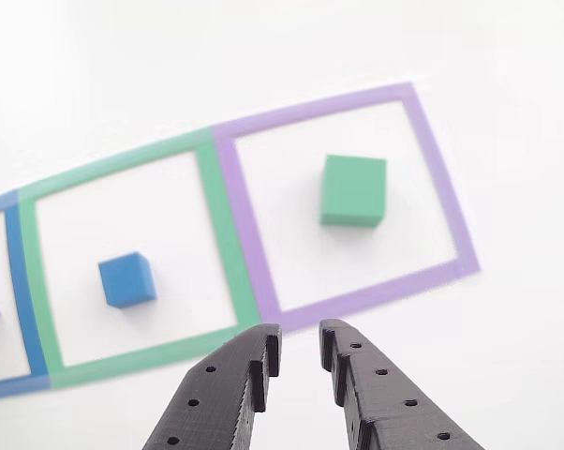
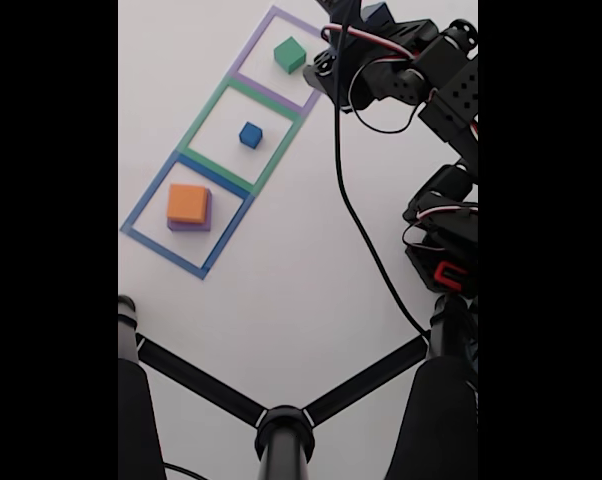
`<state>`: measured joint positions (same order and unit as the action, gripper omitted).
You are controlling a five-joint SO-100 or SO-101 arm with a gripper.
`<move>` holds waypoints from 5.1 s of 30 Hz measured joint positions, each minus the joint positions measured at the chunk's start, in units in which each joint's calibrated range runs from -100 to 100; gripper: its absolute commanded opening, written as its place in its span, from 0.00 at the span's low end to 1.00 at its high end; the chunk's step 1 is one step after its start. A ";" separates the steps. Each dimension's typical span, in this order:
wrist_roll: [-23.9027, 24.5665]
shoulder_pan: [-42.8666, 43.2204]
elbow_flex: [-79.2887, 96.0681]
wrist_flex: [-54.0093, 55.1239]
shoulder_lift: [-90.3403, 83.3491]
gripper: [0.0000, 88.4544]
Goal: Tower of hanoi
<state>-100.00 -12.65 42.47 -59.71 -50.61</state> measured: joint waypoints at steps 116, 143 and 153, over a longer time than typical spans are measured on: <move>0.00 -6.55 21.76 102.09 59.77 0.05; 0.00 6.63 -43.69 -27.69 18.74 0.02; 0.00 18.50 -45.95 -32.74 13.76 0.01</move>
<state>-100.00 5.85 -3.48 -92.46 -36.85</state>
